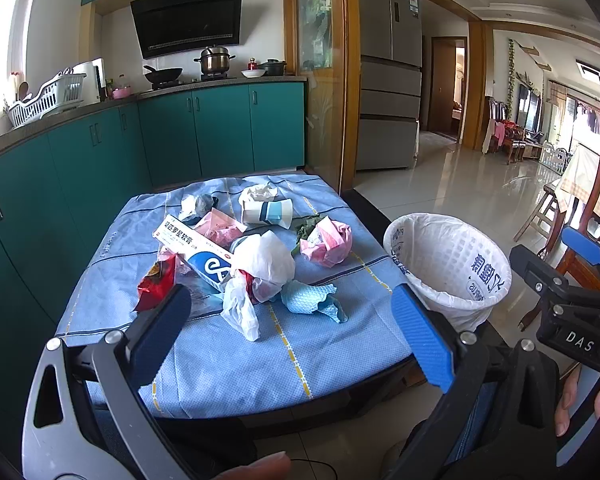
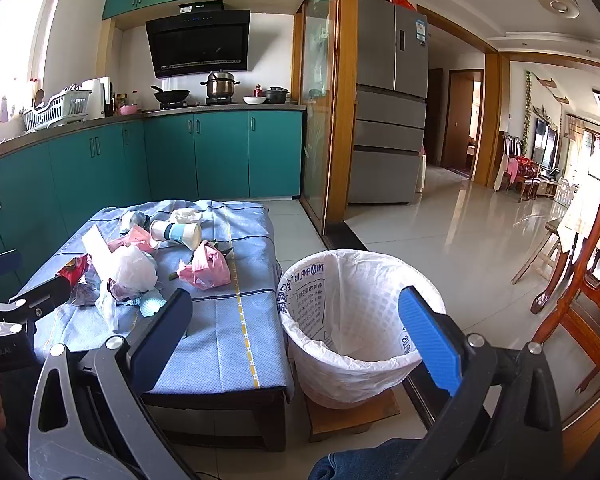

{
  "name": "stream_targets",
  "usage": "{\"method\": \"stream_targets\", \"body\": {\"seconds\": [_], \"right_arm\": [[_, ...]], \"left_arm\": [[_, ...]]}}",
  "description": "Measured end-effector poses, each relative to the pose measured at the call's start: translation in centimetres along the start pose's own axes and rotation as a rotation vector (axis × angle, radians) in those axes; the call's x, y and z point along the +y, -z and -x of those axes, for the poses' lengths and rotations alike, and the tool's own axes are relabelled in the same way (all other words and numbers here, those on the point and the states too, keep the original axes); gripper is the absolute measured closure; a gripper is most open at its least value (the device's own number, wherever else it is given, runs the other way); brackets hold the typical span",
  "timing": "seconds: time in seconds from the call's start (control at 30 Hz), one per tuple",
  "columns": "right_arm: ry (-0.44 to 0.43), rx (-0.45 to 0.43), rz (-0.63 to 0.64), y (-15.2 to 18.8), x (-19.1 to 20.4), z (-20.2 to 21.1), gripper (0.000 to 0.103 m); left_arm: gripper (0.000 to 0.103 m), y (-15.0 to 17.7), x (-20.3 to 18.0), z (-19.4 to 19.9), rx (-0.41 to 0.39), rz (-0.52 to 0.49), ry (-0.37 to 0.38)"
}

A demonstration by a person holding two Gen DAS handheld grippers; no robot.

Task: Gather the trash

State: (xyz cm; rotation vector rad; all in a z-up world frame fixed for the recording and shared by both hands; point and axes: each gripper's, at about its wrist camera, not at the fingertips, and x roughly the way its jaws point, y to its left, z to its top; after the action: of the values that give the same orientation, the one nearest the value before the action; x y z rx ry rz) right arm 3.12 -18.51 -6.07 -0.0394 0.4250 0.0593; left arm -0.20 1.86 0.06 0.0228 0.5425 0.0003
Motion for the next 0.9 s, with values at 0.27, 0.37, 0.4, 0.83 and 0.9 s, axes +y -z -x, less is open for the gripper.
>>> {"method": "stream_targets", "body": {"seconds": [0.27, 0.37, 0.4, 0.83, 0.9], "right_arm": [[-0.001, 0.006, -0.001, 0.05, -0.02, -0.12, 0.003], [-0.001, 0.005, -0.001, 0.03, -0.01, -0.11, 0.003], [0.001, 0.004, -0.001, 0.04, 0.02, -0.1, 0.003], [0.009, -0.003, -0.002, 0.06, -0.09, 0.08, 0.003], [0.009, -0.004, -0.002, 0.07, -0.09, 0.11, 0.003]], "left_arm": [[0.003, 0.18, -0.05, -0.08, 0.005, 0.001, 0.0], [0.003, 0.26, -0.1, -0.14, 0.007, 0.001, -0.001], [0.003, 0.28, -0.12, -0.17, 0.008, 0.001, 0.0], [0.003, 0.45, -0.14, -0.43, 0.015, 0.004, 0.004], [0.003, 0.46, -0.15, -0.42, 0.015, 0.003, 0.003]]}}
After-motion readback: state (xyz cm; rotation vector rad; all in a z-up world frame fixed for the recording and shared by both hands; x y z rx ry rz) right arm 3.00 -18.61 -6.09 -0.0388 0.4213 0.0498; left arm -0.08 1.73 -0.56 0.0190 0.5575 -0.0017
